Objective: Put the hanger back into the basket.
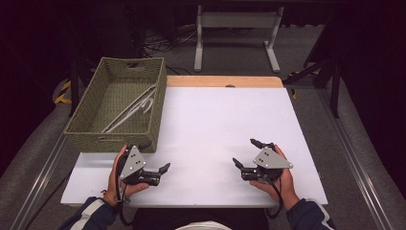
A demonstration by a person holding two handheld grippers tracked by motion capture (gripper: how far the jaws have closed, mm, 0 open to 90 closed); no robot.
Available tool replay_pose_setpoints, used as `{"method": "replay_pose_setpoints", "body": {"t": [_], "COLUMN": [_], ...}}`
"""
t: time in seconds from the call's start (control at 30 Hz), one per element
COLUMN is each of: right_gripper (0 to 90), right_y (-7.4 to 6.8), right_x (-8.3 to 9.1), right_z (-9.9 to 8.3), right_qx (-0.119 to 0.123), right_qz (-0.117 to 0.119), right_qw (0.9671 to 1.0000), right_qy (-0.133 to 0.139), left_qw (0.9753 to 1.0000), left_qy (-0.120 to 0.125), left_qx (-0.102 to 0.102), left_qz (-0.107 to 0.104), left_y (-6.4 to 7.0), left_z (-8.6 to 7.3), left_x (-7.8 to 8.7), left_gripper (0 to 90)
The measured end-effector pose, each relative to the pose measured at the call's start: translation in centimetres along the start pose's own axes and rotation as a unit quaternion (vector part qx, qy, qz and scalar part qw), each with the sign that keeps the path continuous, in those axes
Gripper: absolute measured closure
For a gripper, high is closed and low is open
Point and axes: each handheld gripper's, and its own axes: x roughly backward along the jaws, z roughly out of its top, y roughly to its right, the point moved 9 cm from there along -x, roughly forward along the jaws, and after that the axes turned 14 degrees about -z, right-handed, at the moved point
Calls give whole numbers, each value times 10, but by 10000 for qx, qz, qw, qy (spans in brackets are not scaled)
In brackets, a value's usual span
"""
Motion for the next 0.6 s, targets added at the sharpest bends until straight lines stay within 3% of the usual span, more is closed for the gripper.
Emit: {"method": "replay_pose_setpoints", "body": {"t": [0.6], "right_gripper": [153], "right_y": [2], "right_x": [-1], "right_z": [-2], "right_qx": [67], "right_qz": [-91], "right_qw": [9999], "right_qy": [-13], "left_qw": [9999], "left_qy": [-138], "left_qx": [-14], "left_qz": [20], "left_y": [-3], "left_z": [-3], "left_x": [-4], "left_gripper": [62]}}
